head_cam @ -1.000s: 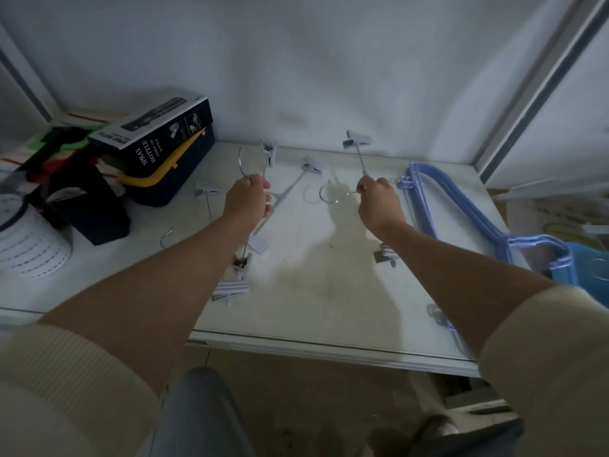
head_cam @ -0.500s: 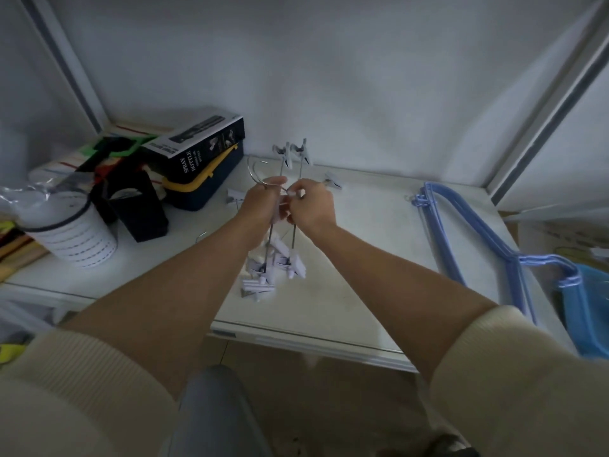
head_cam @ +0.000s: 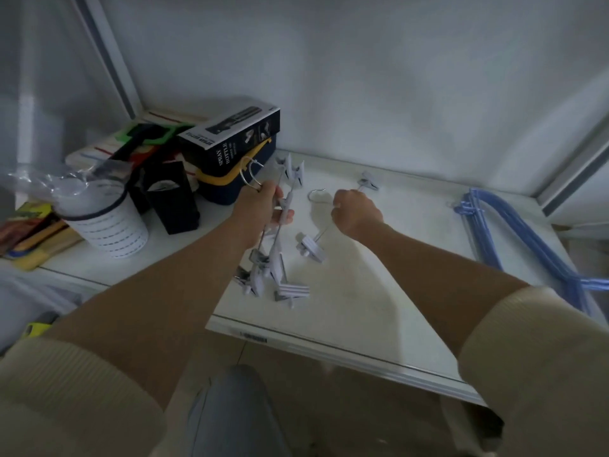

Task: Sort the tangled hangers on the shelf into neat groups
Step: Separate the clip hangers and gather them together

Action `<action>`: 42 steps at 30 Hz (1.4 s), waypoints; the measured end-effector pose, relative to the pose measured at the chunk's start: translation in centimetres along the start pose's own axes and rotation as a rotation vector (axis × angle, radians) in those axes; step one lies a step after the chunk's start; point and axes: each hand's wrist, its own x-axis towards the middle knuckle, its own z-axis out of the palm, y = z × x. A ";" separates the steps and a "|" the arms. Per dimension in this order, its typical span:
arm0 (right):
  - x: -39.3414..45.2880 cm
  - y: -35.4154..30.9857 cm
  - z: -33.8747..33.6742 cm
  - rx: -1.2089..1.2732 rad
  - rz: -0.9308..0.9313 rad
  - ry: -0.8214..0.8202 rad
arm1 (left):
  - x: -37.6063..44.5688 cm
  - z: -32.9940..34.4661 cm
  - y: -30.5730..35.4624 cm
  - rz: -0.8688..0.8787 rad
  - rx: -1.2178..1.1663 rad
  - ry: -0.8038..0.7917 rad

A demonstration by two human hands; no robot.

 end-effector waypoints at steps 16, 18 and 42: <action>3.0 1.8 3.1 -0.158 0.026 -0.042 | 2.3 -0.9 -0.5 0.075 0.165 0.016; 3.0 2.2 2.0 -0.142 0.016 0.034 | 2.2 -1.0 0.0 0.091 0.180 0.027; -3.7 -8.2 -1.3 0.178 -0.275 0.194 | -2.9 1.1 2.1 0.081 0.241 0.050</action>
